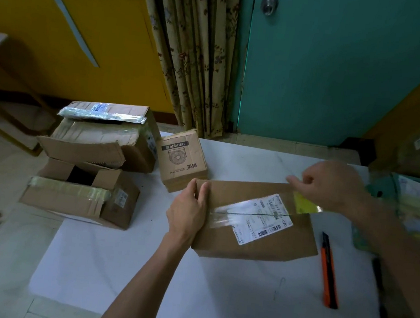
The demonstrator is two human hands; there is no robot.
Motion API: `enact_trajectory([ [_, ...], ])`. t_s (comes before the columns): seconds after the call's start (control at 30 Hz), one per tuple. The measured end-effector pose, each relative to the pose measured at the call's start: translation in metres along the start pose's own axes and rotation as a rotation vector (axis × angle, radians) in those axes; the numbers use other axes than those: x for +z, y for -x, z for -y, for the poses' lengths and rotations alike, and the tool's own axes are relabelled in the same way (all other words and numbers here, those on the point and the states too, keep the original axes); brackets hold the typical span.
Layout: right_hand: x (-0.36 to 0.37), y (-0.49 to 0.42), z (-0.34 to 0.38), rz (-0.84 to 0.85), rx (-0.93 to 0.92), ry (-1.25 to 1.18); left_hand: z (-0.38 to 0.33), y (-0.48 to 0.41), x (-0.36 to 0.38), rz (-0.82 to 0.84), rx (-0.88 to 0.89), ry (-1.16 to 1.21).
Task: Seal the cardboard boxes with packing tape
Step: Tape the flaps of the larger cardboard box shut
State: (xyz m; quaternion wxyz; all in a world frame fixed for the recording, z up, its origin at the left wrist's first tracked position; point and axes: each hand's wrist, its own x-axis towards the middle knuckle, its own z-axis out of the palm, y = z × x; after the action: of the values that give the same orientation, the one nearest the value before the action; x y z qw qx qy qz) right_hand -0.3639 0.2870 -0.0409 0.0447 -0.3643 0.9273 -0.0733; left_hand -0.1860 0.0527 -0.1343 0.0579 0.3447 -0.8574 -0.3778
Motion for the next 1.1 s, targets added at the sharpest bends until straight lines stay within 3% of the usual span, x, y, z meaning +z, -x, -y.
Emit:
enact_trajectory([
  [0.17, 0.018, 0.009, -0.032, -0.101, 0.043, -0.015, -0.001, 0.000, 0.004, -0.006, -0.007, 0.023],
  [0.47, 0.046, 0.027, -0.039, 0.078, 0.197, 0.230, -0.002, 0.004, 0.003, -0.023, -0.007, 0.007],
  [0.67, 0.084, 0.028, -0.048, -0.033, 0.252, -0.011, -0.003, 0.001, 0.005, -0.039, -0.005, 0.016],
  [0.97, 0.088, 0.030, -0.023, 0.082, 0.258, -0.133, 0.003, -0.010, -0.015, 0.036, 0.036, 0.054],
  [1.03, 0.088, 0.035, -0.005, 0.098, 0.265, -0.097, 0.007, -0.018, -0.027, 0.037, 0.085, -0.064],
  [1.1, 0.085, 0.040, 0.017, 0.078, 0.265, -0.075, 0.003, -0.019, -0.028, 0.004, 0.096, -0.343],
])
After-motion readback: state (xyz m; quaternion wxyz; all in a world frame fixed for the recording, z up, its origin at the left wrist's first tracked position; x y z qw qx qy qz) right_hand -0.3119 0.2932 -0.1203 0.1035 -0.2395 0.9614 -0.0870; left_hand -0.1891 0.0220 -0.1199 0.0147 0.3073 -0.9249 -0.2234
